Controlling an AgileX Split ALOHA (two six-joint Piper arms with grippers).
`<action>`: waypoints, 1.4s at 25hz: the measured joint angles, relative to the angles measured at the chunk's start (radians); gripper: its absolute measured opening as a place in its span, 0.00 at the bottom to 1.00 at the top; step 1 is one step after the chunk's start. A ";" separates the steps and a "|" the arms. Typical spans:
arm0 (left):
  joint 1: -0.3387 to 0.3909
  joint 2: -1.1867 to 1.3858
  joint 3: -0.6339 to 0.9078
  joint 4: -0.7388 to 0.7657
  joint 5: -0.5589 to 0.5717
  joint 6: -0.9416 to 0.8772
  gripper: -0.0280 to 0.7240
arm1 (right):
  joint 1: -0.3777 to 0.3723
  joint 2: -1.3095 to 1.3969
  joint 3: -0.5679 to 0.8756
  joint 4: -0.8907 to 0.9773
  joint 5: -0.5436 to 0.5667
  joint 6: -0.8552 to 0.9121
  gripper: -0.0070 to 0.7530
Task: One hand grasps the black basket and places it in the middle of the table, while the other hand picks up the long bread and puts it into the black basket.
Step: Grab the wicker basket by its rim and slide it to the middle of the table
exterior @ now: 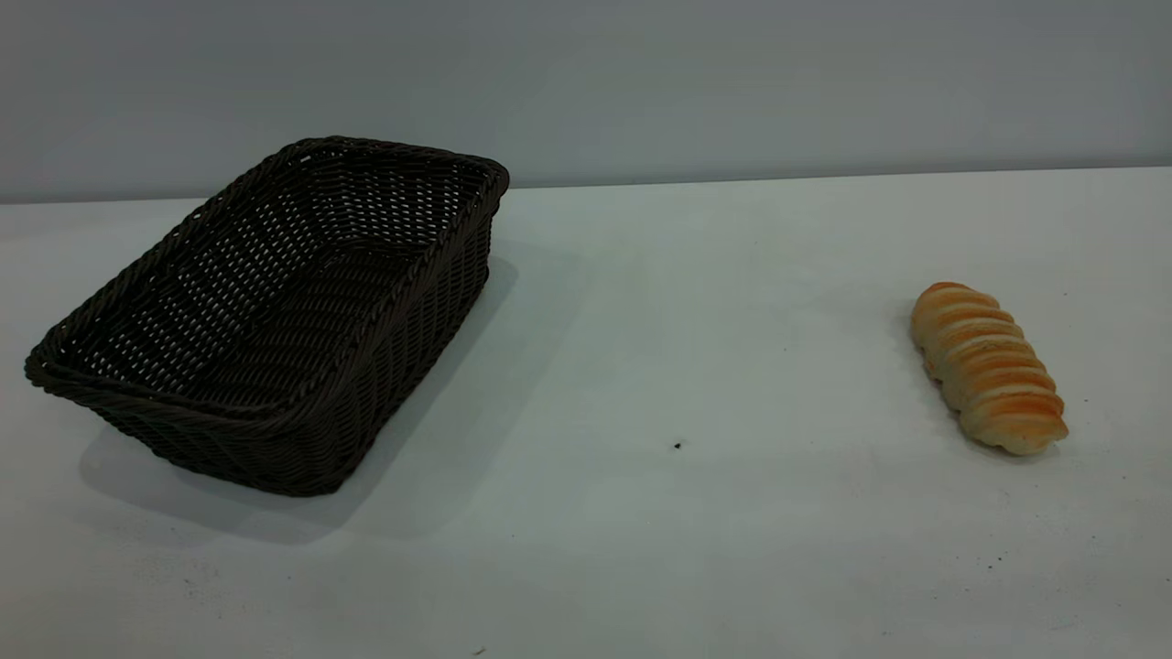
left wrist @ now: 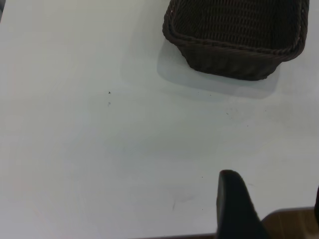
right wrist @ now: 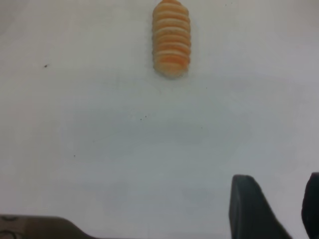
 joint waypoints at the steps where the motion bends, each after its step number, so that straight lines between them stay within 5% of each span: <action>1: 0.000 0.000 0.000 0.000 0.000 0.000 0.64 | 0.000 0.000 0.000 0.000 0.000 0.000 0.33; 18: 0.000 0.000 0.000 0.006 -0.001 0.003 0.64 | 0.000 0.000 0.000 0.004 0.000 0.000 0.33; 30: 0.000 0.036 -0.028 -0.065 -0.238 0.023 0.64 | 0.000 0.000 -0.023 0.050 -0.036 -0.011 0.33; 35: 0.000 0.143 -0.028 -0.082 -0.280 0.023 0.64 | 0.000 0.000 -0.057 0.074 -0.050 -0.079 0.44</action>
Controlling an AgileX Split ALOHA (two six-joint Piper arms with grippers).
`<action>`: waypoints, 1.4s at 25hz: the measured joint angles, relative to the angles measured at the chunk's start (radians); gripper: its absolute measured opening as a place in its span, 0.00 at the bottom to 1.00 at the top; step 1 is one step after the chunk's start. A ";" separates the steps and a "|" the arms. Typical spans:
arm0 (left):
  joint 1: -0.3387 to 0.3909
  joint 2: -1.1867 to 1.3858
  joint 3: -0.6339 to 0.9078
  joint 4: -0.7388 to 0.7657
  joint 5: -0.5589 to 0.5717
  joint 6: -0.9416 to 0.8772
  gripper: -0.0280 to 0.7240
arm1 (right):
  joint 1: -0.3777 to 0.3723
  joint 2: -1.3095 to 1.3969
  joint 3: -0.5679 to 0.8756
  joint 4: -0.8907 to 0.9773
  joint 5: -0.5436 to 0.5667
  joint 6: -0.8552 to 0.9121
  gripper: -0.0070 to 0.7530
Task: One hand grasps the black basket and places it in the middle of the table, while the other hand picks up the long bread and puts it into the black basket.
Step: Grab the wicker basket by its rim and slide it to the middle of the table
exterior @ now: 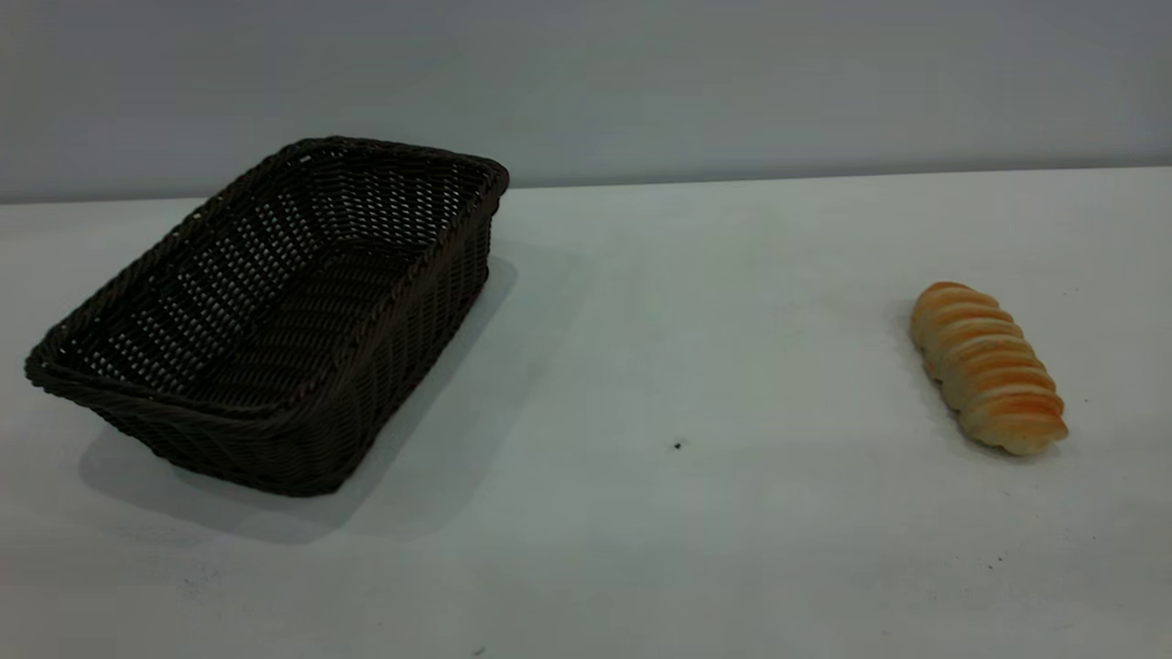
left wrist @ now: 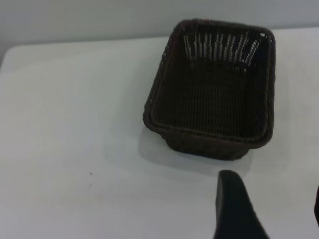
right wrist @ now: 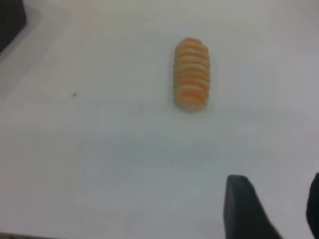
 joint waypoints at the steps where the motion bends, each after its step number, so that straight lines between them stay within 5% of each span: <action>1: 0.000 0.028 0.000 -0.006 -0.007 0.000 0.64 | 0.000 0.000 -0.006 0.008 -0.006 -0.010 0.48; 8: 0.000 0.270 -0.084 -0.043 -0.022 0.002 0.64 | 0.000 0.037 -0.022 0.053 -0.037 -0.040 0.67; 21: 0.000 0.795 -0.182 -0.066 -0.124 -0.071 0.64 | 0.000 0.293 -0.022 0.163 -0.169 -0.193 0.67; 35: 0.000 1.292 -0.191 -0.264 -0.432 -0.530 0.64 | 0.000 0.323 -0.022 0.165 -0.209 -0.218 0.67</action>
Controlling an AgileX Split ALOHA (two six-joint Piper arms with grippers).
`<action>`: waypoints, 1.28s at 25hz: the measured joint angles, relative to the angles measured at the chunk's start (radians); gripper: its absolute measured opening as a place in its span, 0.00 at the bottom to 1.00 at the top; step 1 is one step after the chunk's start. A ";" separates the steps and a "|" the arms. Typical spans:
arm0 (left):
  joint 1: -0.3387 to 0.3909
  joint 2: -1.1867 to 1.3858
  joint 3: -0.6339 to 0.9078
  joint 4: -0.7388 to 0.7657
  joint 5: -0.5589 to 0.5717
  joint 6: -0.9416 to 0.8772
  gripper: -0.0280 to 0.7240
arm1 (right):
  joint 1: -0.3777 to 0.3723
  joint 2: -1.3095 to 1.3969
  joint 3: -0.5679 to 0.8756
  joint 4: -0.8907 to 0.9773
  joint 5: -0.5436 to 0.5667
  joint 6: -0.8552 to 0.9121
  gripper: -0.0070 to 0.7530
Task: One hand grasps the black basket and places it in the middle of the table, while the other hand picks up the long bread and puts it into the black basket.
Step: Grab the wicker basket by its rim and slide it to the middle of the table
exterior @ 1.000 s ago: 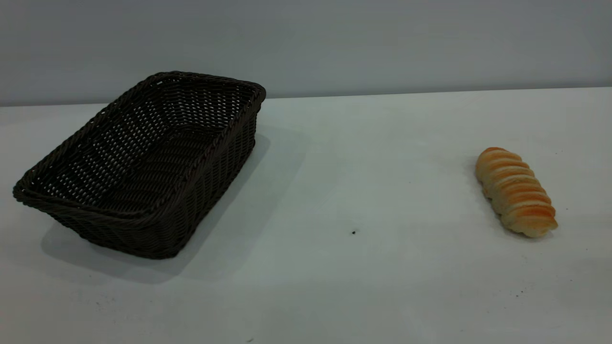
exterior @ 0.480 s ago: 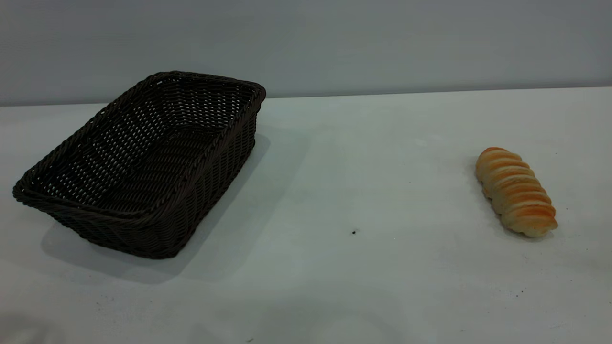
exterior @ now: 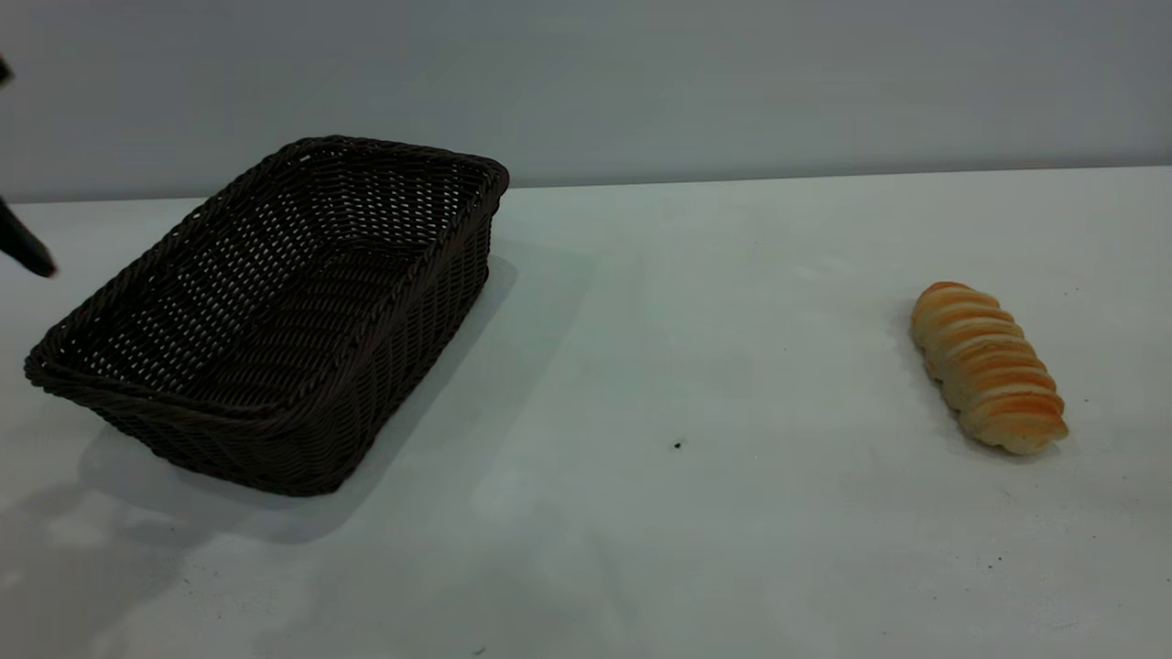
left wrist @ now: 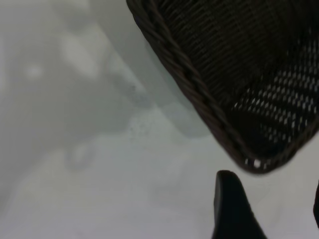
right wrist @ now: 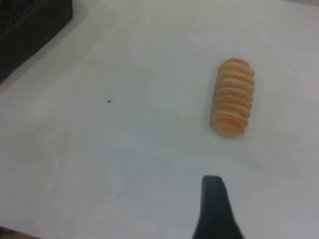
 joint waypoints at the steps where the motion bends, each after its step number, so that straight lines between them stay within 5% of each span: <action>1: 0.000 0.027 -0.006 -0.016 -0.014 -0.009 0.64 | 0.000 0.000 0.000 0.000 0.004 0.000 0.67; 16: 0.000 0.318 -0.099 -0.088 -0.051 -0.091 0.63 | 0.000 0.000 0.000 -0.002 0.038 -0.003 0.67; 32: 0.000 0.483 -0.107 -0.170 -0.226 -0.092 0.63 | 0.000 0.000 0.000 -0.002 0.074 -0.003 0.67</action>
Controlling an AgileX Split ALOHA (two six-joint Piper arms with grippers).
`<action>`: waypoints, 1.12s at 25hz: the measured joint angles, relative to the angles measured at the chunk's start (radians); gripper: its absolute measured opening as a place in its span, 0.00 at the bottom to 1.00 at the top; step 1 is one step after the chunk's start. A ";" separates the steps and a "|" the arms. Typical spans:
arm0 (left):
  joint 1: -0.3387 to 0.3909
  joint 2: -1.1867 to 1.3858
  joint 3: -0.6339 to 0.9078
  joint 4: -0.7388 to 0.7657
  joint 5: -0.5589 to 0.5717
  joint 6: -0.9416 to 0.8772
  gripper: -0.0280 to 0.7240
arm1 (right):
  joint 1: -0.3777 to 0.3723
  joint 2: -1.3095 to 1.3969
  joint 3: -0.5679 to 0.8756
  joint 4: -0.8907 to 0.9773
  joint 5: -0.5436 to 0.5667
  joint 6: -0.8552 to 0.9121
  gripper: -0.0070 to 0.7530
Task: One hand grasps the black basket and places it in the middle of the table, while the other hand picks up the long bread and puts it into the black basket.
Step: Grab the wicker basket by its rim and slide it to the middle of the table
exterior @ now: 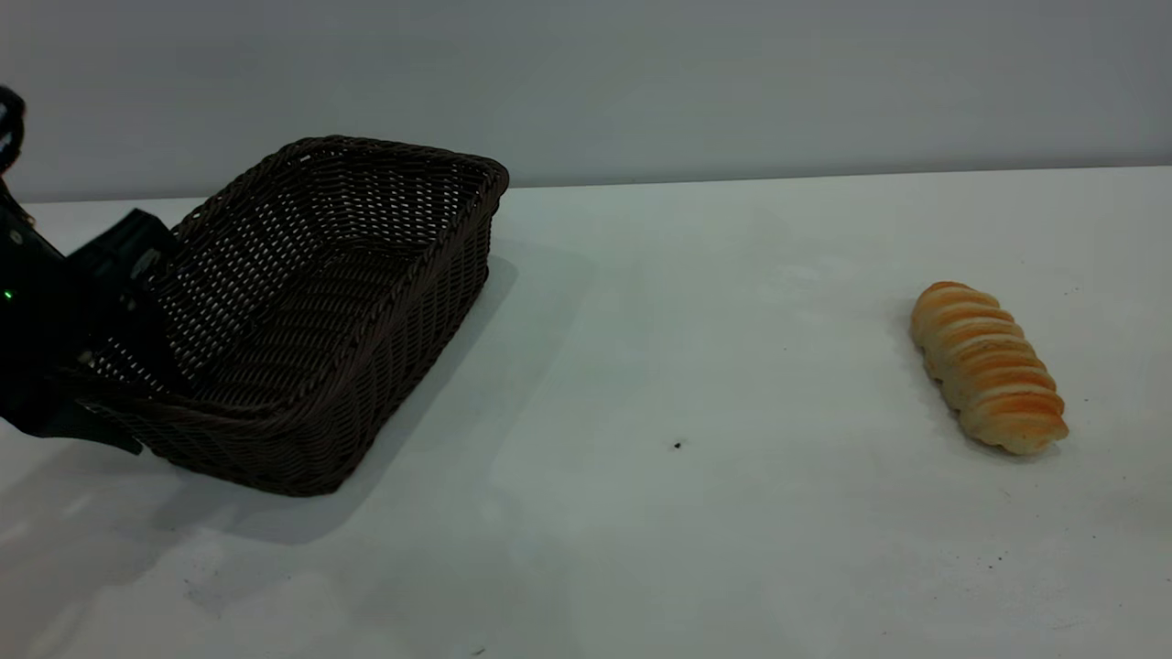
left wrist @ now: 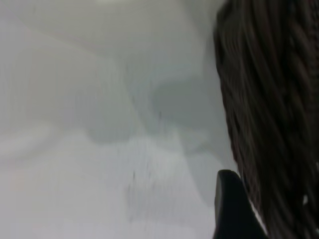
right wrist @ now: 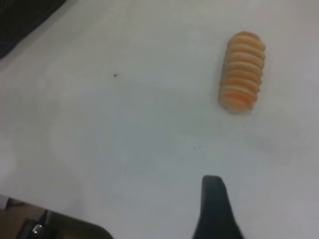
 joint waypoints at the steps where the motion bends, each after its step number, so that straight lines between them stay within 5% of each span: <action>1: 0.000 0.011 -0.001 -0.003 -0.020 0.000 0.63 | 0.000 0.000 0.000 -0.001 0.006 0.000 0.67; 5: 0.000 0.057 -0.002 -0.032 -0.077 0.000 0.53 | 0.000 0.000 0.000 -0.001 0.033 0.000 0.67; 9: -0.001 0.071 -0.012 -0.076 -0.098 -0.021 0.23 | 0.000 0.000 0.000 -0.001 0.041 0.000 0.67; 16: -0.014 0.084 -0.127 -0.082 -0.019 0.144 0.22 | 0.000 0.000 0.000 -0.001 0.037 0.000 0.67; 23: -0.053 0.207 -0.463 -0.051 0.276 0.497 0.22 | 0.000 0.000 0.000 -0.001 0.027 -0.001 0.67; 28: -0.106 0.334 -0.636 0.058 0.425 0.526 0.22 | 0.000 0.000 0.000 -0.002 0.034 -0.001 0.67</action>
